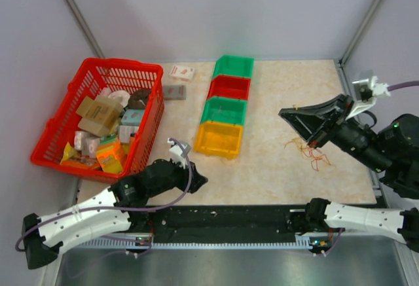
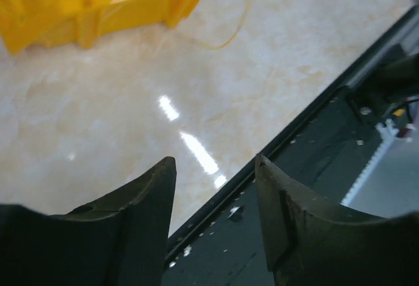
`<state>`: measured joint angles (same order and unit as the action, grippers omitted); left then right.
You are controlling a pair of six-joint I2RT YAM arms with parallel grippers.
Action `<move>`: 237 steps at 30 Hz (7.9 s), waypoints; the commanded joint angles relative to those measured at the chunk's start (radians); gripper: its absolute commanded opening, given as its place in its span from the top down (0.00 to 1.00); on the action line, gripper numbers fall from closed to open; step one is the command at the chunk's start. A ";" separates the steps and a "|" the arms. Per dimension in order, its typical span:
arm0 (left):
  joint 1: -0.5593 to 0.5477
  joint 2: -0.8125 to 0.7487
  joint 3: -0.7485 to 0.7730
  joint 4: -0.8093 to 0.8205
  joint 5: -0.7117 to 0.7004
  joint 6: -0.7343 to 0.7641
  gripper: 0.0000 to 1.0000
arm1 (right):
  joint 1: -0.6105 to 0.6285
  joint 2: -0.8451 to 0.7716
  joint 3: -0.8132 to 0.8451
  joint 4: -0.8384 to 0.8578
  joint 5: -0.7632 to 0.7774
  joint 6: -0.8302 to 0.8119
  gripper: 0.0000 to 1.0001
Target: Untangle the cables
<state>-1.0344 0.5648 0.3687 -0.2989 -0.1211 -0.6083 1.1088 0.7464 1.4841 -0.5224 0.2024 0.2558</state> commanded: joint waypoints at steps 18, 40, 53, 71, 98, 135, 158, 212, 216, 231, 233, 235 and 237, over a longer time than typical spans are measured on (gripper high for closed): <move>0.007 0.222 0.529 0.201 0.276 0.249 0.50 | 0.006 0.053 -0.294 0.100 -0.487 0.131 1.00; 0.123 0.210 0.414 0.563 0.741 0.119 0.22 | 0.006 0.073 -0.341 0.199 -0.574 0.138 1.00; 0.123 0.256 0.446 0.576 0.680 0.094 0.51 | 0.008 0.096 -0.381 0.275 -0.618 0.183 1.00; 0.123 0.293 0.440 0.702 0.716 0.041 0.43 | 0.008 0.117 -0.441 0.372 -0.630 0.244 1.00; 0.123 0.156 0.346 0.613 0.624 0.074 1.00 | 0.006 -0.098 -0.688 0.283 -0.089 0.145 0.40; 0.123 0.159 0.375 0.549 0.626 0.067 1.00 | 0.005 -0.007 -0.588 0.377 -0.463 -0.030 0.46; 0.123 -0.299 0.394 0.051 -0.087 0.234 1.00 | 0.005 -0.377 -0.651 -0.158 0.902 0.404 1.00; -0.038 -0.467 0.977 -0.571 -0.703 0.558 1.00 | 0.072 -0.731 -0.321 -0.462 1.301 0.155 1.00; -0.062 -0.479 1.012 -0.579 -0.741 0.571 1.00 | 0.075 -0.731 -0.318 -0.462 1.296 0.154 1.00; -0.107 -0.445 1.138 -0.637 -0.795 0.633 1.00 | 0.102 -0.774 -0.318 -0.462 1.319 0.155 1.00; -0.111 -0.439 1.147 -0.652 -0.807 0.640 1.00 | 0.102 -0.774 -0.318 -0.462 1.321 0.154 1.00; -0.116 -0.439 1.153 -0.654 -0.825 0.645 1.00 | 0.100 -0.776 -0.317 -0.461 1.319 0.154 1.00; -0.124 -0.445 1.141 -0.637 -0.802 0.637 1.00 | 0.103 -0.772 -0.317 -0.462 1.313 0.152 1.00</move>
<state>-1.1389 0.0875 1.5158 -0.9394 -0.9195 0.0051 1.1942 0.0063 1.1469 -0.9848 1.4807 0.4259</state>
